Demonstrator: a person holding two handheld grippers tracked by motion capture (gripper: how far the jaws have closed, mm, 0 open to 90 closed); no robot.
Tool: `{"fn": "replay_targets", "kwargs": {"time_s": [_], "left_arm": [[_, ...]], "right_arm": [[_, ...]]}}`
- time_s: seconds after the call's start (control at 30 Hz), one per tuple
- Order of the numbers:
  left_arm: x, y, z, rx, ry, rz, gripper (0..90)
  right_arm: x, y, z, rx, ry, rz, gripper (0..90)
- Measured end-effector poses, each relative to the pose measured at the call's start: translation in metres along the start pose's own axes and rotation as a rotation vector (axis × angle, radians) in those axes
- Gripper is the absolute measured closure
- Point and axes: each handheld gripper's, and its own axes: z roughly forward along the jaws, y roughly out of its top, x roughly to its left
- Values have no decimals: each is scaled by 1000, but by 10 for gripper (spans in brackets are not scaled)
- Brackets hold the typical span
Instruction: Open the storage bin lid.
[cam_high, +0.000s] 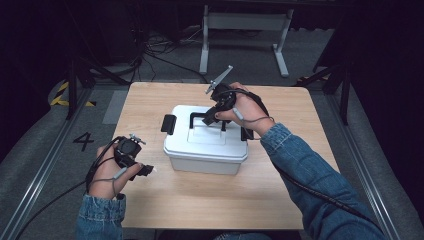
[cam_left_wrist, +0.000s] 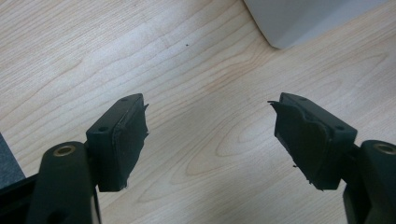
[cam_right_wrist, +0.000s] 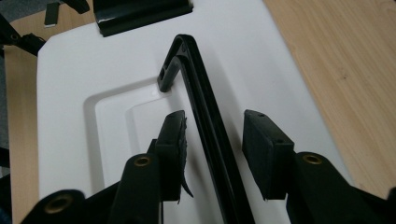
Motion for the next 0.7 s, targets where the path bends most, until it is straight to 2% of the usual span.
{"fn": "replay_targets", "kwargs": {"time_s": [0.23,0.33,0.47,0.7], "left_arm": [[-1,1,1,2,-4,4,261],[-1,0,1,2,-3,4,261],[0,1,2,-4,0,15,261],[1,1,2,-2,-2,14,261]], "right_arm": [[3,1,-1,17,13,-21,685],[3,2,-2,24,25,-31,765],[4,2,-2,25,57,-37,794],[6,3,-3,36,83,-85,819]]}}
